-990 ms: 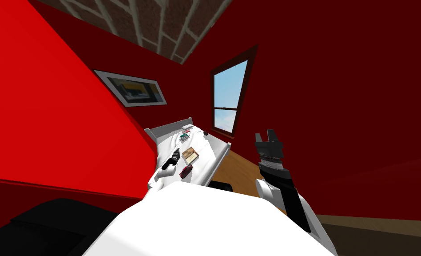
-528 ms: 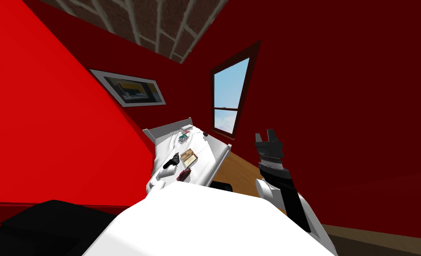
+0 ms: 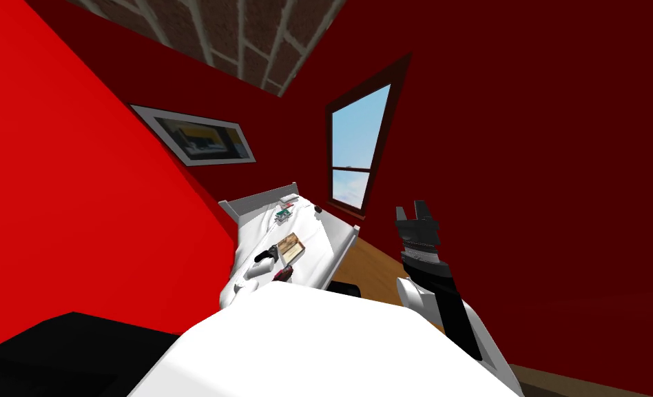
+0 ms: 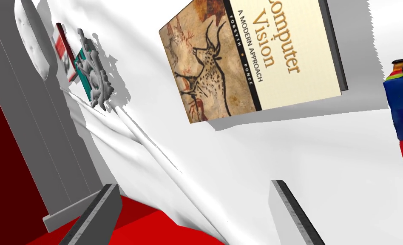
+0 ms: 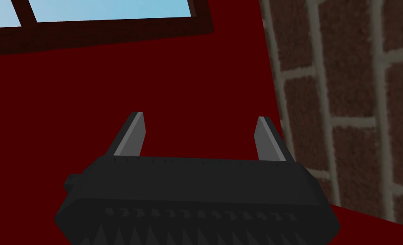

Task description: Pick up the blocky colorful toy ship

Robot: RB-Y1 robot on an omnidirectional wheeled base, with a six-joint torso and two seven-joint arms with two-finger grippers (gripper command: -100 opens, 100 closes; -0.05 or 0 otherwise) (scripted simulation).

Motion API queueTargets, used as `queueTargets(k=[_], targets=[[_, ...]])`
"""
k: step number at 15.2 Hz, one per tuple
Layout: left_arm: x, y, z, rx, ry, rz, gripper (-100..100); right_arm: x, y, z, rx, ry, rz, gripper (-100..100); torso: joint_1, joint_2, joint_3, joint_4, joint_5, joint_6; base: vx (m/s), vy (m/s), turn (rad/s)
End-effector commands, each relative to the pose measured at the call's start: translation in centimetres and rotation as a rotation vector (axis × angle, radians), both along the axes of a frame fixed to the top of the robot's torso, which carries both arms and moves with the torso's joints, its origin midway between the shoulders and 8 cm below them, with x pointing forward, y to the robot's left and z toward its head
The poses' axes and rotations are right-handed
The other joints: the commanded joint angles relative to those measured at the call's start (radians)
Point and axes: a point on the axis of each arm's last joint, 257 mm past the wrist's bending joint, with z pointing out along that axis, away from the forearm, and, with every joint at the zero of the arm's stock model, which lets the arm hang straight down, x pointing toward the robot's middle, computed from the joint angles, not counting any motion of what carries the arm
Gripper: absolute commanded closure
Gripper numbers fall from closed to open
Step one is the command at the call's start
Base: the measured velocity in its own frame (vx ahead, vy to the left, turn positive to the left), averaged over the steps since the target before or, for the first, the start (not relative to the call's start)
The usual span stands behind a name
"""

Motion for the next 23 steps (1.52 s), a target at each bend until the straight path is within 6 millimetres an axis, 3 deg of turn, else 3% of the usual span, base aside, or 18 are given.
queueTargets(k=[1,4,6,9,13,17,20,23], targets=[[-1.3,-0.3,-1.5,-0.043,0.046,0.03,-100,0.0,0.0,0.0,0.0,0.0,0.0,0,0.0,0.0,0.0,0.0,0.0,0.0,0.103,-0.034,0.02],[-3.6,-1.5,-4.5,-0.131,0.124,0.091,-100,0.0,0.0,0.0,0.0,0.0,0.0,0,0.0,-0.002,-0.001,0.0,0.0,0.0,0.124,-0.022,0.022],[-4.0,-1.6,-4.8,-0.138,0.137,0.093,-100,0.0,0.0,0.0,0.0,0.0,0.0,0,0.001,-0.001,-0.001,0.0,0.0,0.0,0.083,-0.001,0.012],[-6.5,-3.3,-7.5,-0.227,0.222,0.148,-100,0.0,0.0,0.0,0.0,0.0,0.0,0,0.002,0.002,0.001,0.0,0.0,0.0,0.065,0.0,0.019],[-7.7,-4.2,-8.7,-0.268,0.262,0.173,-100,0.0,0.0,0.0,0.0,0.0,0.0,0,0.001,0.001,0.0,0.0,0.0,0.0,0.076,-0.008,0.021],[-11.1,-6.8,-11.3,-0.374,0.368,0.236,-100,0.0,0.0,0.0,0.0,0.0,0.0,0,0.002,0.003,0.002,0.001,0.0,0.0,0.054,0.006,0.031],[-12.3,-7.6,-11.9,-0.403,0.4,0.254,-100,0.0,0.0,0.0,0.0,0.0,0.0,0,0.004,0.003,0.001,0.0,0.001,0.0,0.054,0.02,0.03],[-14.8,-9.4,-13.2,-0.466,0.47,0.294,-100,0.0,0.0,0.0,0.0,0.0,0.0,0,0.004,0.004,0.002,0.001,0.001,0.0,0.033,0.032,0.044]])
